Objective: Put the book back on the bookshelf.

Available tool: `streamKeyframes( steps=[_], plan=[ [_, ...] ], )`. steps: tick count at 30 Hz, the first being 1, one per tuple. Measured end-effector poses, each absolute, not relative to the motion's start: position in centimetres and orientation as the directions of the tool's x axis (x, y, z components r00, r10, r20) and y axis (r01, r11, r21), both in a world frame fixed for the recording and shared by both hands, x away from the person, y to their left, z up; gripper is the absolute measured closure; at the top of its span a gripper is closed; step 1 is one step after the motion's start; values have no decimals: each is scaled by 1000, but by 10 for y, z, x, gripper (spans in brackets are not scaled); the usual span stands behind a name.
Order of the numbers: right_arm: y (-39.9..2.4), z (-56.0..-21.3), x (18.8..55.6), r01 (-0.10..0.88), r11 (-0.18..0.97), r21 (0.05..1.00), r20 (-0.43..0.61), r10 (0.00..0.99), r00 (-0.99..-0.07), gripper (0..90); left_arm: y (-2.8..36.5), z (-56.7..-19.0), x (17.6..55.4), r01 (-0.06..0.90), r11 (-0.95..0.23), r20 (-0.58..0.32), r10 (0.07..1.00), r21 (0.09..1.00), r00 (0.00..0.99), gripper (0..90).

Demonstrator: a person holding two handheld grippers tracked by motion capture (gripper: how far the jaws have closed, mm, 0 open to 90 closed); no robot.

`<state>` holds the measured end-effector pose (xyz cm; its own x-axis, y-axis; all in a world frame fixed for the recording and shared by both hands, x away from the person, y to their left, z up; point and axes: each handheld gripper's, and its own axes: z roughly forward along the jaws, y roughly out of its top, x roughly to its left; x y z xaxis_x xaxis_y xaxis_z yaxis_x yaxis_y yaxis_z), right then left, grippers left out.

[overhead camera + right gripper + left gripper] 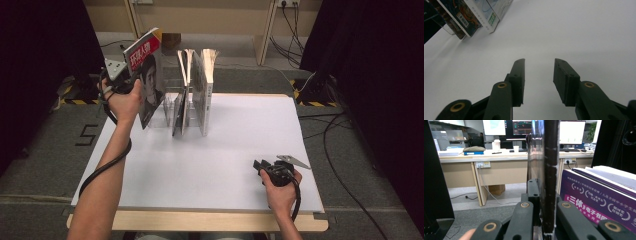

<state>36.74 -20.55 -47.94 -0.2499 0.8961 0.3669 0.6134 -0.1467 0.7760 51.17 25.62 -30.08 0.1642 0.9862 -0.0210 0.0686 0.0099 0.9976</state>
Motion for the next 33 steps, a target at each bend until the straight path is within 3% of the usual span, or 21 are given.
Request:
streamKeyframes(
  steps=[33],
  plan=[
    [-204, -480, 368, 614, -133, 778, 357, 898, -258, 625, 248, -312, 526, 75, 15, -25, 992, 997, 123, 865]
  ],
)
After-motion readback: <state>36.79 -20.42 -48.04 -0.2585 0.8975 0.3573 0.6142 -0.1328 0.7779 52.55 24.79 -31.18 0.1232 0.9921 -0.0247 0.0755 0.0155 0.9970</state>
